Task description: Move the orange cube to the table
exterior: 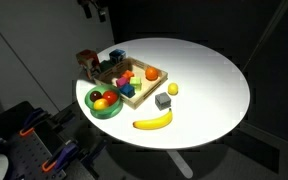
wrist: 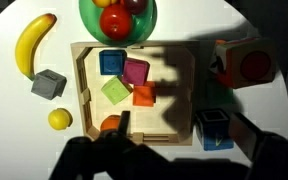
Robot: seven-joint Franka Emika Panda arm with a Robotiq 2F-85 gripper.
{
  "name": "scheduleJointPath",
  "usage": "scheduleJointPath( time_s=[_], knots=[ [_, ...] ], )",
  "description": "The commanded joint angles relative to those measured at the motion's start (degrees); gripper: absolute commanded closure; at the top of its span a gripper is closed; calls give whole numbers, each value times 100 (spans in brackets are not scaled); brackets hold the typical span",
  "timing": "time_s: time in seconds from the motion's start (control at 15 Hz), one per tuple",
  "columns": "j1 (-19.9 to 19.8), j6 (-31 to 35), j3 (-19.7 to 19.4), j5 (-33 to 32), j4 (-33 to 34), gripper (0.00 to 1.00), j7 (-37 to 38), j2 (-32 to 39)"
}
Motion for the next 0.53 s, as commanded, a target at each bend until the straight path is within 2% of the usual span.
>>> scheduleJointPath(
  time_s=[0.0, 0.07, 0.47],
  knots=[
    [21, -357, -116, 91, 396, 0, -253, 198],
    [49, -98, -101, 1, 132, 0, -86, 113],
    [49, -199, -120, 2, 240, 0, -118, 156]
  ],
)
